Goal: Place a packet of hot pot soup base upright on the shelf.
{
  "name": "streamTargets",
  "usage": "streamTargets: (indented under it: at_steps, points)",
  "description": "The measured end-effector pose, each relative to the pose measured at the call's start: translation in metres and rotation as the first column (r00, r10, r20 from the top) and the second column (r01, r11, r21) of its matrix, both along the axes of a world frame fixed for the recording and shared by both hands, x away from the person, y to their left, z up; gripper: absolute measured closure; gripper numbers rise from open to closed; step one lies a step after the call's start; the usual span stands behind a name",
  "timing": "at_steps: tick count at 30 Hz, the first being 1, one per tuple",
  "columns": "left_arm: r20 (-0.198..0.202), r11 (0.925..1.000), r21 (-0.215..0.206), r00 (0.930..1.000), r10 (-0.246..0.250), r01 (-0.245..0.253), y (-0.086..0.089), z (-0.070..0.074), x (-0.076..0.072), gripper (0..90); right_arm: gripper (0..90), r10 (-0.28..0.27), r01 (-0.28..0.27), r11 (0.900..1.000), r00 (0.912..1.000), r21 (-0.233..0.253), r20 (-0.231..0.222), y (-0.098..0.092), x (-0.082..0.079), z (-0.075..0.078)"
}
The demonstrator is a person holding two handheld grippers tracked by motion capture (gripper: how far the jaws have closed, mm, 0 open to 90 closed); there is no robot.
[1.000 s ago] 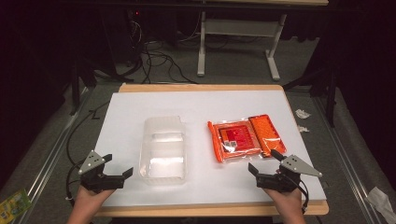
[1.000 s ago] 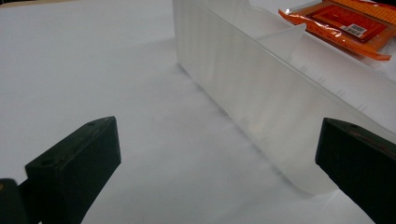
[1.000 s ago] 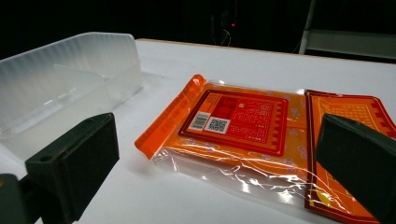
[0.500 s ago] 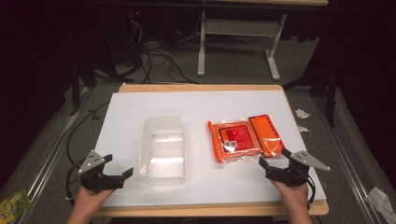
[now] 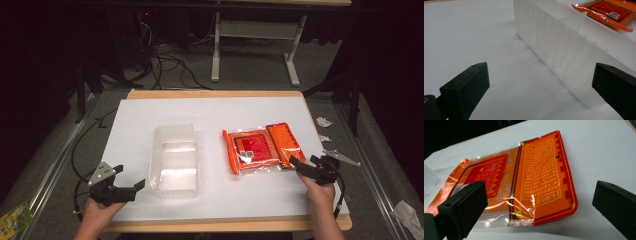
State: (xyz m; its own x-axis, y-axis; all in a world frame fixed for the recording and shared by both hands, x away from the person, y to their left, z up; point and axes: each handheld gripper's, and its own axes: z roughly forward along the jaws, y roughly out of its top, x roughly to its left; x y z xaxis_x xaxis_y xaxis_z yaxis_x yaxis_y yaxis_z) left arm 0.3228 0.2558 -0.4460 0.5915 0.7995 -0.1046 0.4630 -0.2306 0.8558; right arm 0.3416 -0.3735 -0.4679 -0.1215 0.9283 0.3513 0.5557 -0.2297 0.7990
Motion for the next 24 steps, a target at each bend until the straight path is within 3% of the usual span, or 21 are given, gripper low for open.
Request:
streamTargets:
  at_steps: [5, 11, 17, 24]
  points:
    - [0.005, 0.9998, 0.013, 0.9999, -0.013, 0.013, -0.001, -0.001, -0.001, 1.8, 2.3, -0.037, 0.039, 0.999, 0.9986, 0.037, -0.038, -0.008, 0.012, -0.002]
    - [0.004, 0.9997, 0.014, 0.9998, -0.020, 0.020, 0.002, -0.001, 0.000, 2.0, 9.3, -0.023, 0.031, 0.994, 0.9963, 0.106, -0.083, -0.009, 0.019, -0.009]
    - [0.011, 0.9991, 0.024, 0.9993, -0.035, 0.034, 0.002, 0.000, 0.000, 2.2, 19.9, 0.008, 0.003, 0.988, 0.9974, 0.156, -0.071, -0.003, 0.018, -0.009]
    - [0.013, 0.9983, 0.038, 0.9989, -0.045, 0.044, -0.001, 0.000, -0.001, 2.2, 35.6, 0.051, -0.053, 0.995, 0.9985, 0.087, 0.020, 0.018, 0.013, 0.001]
